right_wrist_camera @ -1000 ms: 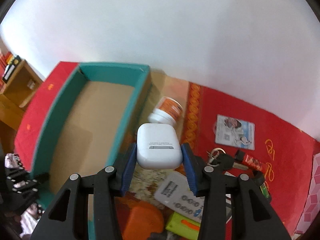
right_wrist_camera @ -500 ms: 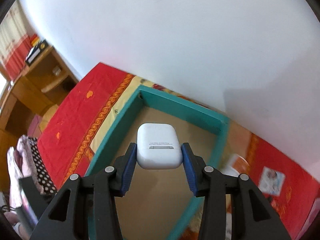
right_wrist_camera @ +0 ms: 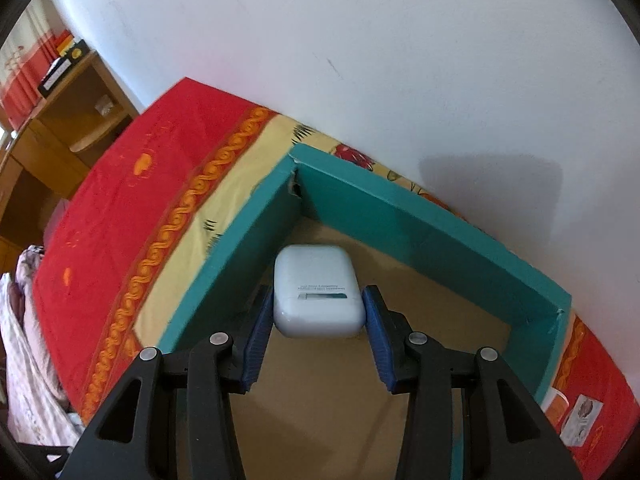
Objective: Organize objects
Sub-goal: 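Carry the earbud case into the teal box and release it, then reach the right tool to the black spirit level and grasp it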
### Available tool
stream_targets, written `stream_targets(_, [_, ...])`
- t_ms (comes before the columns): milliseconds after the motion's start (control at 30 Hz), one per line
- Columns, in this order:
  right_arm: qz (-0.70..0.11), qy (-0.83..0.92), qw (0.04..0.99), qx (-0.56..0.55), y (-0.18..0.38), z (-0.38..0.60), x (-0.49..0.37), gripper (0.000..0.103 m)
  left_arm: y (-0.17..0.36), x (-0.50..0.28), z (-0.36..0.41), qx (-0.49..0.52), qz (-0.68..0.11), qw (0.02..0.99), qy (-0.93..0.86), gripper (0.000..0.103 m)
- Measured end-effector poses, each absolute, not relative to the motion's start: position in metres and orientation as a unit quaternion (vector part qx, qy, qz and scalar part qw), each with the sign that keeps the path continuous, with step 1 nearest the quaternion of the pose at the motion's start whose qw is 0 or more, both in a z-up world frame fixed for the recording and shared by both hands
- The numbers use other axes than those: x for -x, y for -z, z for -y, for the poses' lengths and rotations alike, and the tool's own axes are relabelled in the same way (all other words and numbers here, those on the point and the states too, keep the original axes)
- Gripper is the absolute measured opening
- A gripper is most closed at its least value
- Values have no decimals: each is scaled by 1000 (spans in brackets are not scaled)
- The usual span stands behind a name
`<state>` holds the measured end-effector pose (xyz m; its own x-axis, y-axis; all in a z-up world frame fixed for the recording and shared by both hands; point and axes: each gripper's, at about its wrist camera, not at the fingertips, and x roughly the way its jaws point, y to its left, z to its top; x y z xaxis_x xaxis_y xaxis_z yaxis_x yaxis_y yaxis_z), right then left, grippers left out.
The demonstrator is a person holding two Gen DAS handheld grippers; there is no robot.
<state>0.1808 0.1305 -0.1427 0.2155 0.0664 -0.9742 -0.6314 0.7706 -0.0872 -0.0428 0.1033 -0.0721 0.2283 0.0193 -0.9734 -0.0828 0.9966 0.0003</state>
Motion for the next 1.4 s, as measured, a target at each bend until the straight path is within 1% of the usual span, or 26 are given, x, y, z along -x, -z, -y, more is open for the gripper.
stream_targets(333, [-586, -219, 742, 242, 157, -133, -191, 45, 73, 41, -106, 25, -621, 782, -30, 9])
stream_targets(500, [-584, -213, 739, 261, 160, -139, -188, 46, 74, 40, -107, 31, -622, 782, -28, 9])
stream_targets(533, [-585, -213, 739, 257, 159, -138, -189, 48, 74, 40, -108, 32, -621, 782, -28, 9])
stream_targets(567, [-587, -216, 739, 251, 159, -137, -190, 55, 73, 40, -109, 31, -621, 782, -27, 9])
stream_targets(633, [-595, -215, 733, 248, 159, -137, -190, 63, 74, 41, -110, 31, -621, 783, -25, 9])
stream_targets(667, [-598, -210, 732, 249, 159, -136, -190, 66, 74, 41, -111, 33, -621, 783, -24, 9])
stream_targets(700, [-597, -209, 734, 248, 157, -134, -189, 67, 74, 41, -112, 33, -621, 783, -23, 9])
stream_targets(833, [-588, -215, 744, 232, 136, -120, -180, 67, 74, 41, -113, 28, -621, 783, -19, 9])
stream_targets(1133, [-553, -212, 783, 187, 63, -69, -134, 67, 75, 43, -109, 20, -620, 784, -10, 10])
stream_targets(1400, [-534, -158, 813, 171, 22, 23, -74, 67, 74, 45, -101, 7, -615, 788, -9, 10])
